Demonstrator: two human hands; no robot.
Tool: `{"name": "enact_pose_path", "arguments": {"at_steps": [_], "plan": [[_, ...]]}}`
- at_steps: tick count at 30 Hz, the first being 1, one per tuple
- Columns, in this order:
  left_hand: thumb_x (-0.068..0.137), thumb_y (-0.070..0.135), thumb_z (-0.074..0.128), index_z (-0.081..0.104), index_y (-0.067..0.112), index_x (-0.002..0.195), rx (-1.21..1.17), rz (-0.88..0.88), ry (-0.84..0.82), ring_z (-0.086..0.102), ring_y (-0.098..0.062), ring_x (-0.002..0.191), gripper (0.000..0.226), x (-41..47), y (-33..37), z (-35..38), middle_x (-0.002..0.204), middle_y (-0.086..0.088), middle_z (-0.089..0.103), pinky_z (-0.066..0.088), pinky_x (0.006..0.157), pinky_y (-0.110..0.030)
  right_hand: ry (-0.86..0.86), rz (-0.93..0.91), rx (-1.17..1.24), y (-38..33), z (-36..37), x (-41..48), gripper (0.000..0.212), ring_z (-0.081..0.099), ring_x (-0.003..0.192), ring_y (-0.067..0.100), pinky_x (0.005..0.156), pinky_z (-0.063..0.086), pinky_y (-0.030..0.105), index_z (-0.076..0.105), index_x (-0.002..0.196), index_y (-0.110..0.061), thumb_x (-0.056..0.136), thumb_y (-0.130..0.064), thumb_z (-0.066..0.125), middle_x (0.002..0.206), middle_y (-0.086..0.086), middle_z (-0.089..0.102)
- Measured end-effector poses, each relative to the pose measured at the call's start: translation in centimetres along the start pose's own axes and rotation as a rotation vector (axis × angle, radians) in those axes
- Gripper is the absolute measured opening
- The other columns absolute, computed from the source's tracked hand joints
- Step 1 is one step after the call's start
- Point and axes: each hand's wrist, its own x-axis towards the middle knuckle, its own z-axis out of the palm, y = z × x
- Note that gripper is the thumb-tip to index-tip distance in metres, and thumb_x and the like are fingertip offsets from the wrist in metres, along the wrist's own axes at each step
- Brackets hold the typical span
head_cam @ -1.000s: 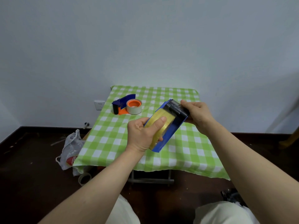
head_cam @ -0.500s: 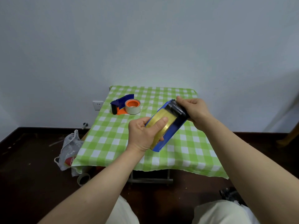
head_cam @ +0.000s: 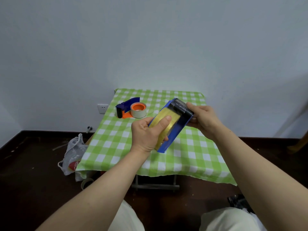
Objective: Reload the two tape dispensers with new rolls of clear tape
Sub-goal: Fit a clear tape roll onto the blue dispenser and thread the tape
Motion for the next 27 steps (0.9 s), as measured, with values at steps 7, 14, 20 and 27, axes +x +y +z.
{"name": "enact_pose_path", "arguments": {"at_steps": [7,14,20,27], "plan": [[0.066,0.030,0.072,0.057,0.001,0.051,-0.004,0.003,-0.010,0.051,-0.014,0.029,0.036,0.0,-0.3,-0.3,0.037,-0.006,0.054,0.043,0.039,-0.023,0.026,0.033,-0.098,-0.5,-0.4,0.4,0.027,0.065,0.066,0.021,0.078,0.058,0.038,0.068,0.084,-0.005,0.088,-0.030,0.060,0.069,0.006,0.067],[0.067,0.030,0.072,0.057,-0.002,0.053,0.023,0.024,-0.051,0.051,-0.013,0.029,0.037,-0.1,-0.4,0.1,0.037,-0.004,0.054,0.043,0.039,-0.022,0.040,-0.032,-0.251,-1.3,0.6,1.4,0.021,0.058,0.064,0.017,0.067,0.050,0.032,0.069,0.071,-0.015,0.087,-0.028,0.064,0.067,0.003,0.065],[0.068,0.030,0.073,0.057,0.002,0.051,0.034,0.001,-0.009,0.050,-0.014,0.029,0.036,0.2,-0.8,-0.1,0.036,-0.004,0.054,0.043,0.039,-0.022,0.057,0.091,-0.107,-0.8,0.7,1.0,0.020,0.058,0.062,0.018,0.062,0.055,0.031,0.063,0.074,-0.011,0.088,-0.025,0.061,0.069,0.004,0.061],[0.075,0.049,0.070,0.065,-0.005,0.072,0.066,-0.116,0.097,0.061,-0.029,0.050,0.055,1.6,-0.9,0.5,0.056,-0.016,0.066,0.057,0.060,-0.039,0.244,0.106,-0.073,0.2,0.7,0.4,0.027,0.055,0.065,0.016,0.057,0.044,0.026,0.059,0.098,-0.008,0.092,-0.033,0.052,0.079,0.005,0.061]]}}
